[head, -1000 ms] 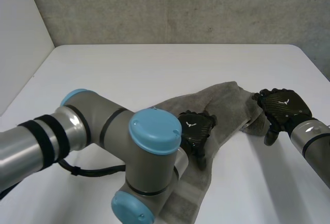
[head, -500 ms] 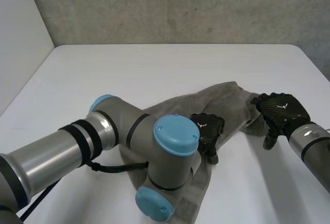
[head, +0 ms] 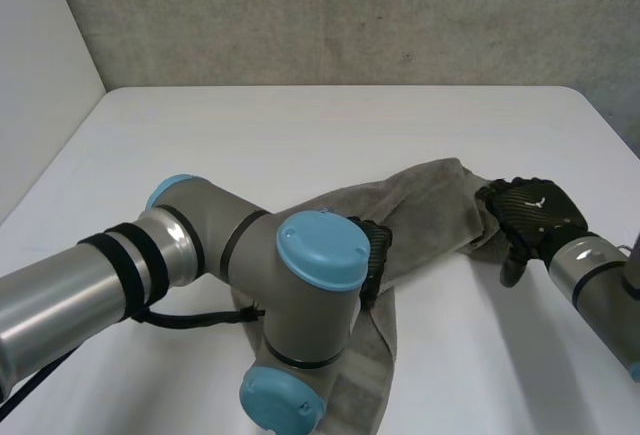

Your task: Fold the towel.

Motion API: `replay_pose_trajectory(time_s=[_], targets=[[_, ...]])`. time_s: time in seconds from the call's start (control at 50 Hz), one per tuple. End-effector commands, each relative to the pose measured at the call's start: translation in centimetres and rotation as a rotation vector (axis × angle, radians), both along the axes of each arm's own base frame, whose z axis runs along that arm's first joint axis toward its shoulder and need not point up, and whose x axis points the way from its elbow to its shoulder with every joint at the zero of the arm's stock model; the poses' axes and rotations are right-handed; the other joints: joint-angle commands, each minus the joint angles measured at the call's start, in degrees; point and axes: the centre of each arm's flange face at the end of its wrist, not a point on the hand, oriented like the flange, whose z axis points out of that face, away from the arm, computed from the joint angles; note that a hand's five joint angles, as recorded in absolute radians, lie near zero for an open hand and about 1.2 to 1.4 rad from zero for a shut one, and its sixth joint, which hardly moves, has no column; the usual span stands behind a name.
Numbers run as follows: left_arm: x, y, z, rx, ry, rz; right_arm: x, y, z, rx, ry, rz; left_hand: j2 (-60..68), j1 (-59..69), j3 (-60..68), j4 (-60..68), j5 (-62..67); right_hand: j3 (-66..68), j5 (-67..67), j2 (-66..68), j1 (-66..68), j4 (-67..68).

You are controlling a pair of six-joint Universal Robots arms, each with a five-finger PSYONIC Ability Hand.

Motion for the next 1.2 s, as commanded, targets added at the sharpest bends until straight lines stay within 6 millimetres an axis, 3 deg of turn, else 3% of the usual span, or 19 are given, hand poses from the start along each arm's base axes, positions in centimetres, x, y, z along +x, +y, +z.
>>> replay_pose_trajectory(time_s=[0.02, 0.1, 0.2, 0.26, 0.3, 0.32, 0.36, 0.56, 0.86, 1.2], targets=[[0.7, -0.2, -0.6, -0.003, -0.040, 0.008, 1.2, -1.1, -1.6, 0.032, -0.014, 0.027, 10.1, 10.4, 10.8, 10.5, 10.6, -3.7, -3.2, -3.6, -3.0, -4.7], [1.3, -1.3, -0.3, -0.008, -0.047, 0.035, 1.9, -1.2, -1.9, 0.042, -0.033, 0.041, 21.9, 22.1, 22.6, 22.3, 22.4, -3.7, -3.2, -3.6, -3.0, -4.7], [1.7, -2.3, 0.8, -0.023, -0.026, 0.056, 3.2, -1.1, -2.3, 0.058, -0.073, 0.061, 22.6, 22.8, 23.3, 23.0, 23.1, -3.7, -3.2, -3.6, -3.0, -4.7], [1.9, -2.7, 1.1, -0.028, -0.021, 0.066, 3.5, -1.2, -2.4, 0.053, -0.074, 0.073, 16.5, 16.8, 17.2, 16.9, 17.0, -3.7, -3.2, -3.6, -3.0, -4.7], [1.8, -2.6, 1.7, -0.031, -0.005, 0.067, 3.9, -1.5, -2.7, 0.030, -0.076, 0.087, 1.1, 1.4, 1.8, 1.5, 1.6, -3.1, -2.6, -3.0, -2.4, -4.1], [1.8, -2.6, 1.7, -0.031, -0.005, 0.067, 3.9, -1.5, -2.7, 0.030, -0.076, 0.087, 1.1, 1.3, 1.7, 1.4, 1.5, -3.1, -2.6, -3.0, -2.4, -4.1], [1.8, -2.5, 2.4, -0.038, 0.013, 0.066, 4.1, -1.8, -3.1, 0.015, -0.079, 0.094, -17.4, -17.1, -16.7, -17.0, -16.9, -0.3, 0.2, -0.2, 0.4, -1.2], [0.9, -0.8, 3.9, -0.021, 0.090, 0.040, 4.5, -1.3, -3.7, 0.036, -0.084, 0.136, -22.7, -22.4, -22.0, -22.3, -22.2, 0.1, 0.6, 0.2, 0.8, -0.9], [-2.3, 0.7, 1.5, 0.014, 0.135, -0.013, 3.7, -1.3, -2.2, 0.004, -0.084, 0.103, -21.3, -21.1, -20.6, -20.9, -20.8, -0.1, 0.4, 0.0, 0.6, -1.1], [-3.3, 1.5, -1.4, 0.033, 0.097, -0.035, 2.3, -2.4, -1.4, -0.022, -0.088, 0.057, -14.9, -14.7, -14.2, -14.5, -14.5, -0.6, -0.1, -0.5, 0.1, -1.6]])
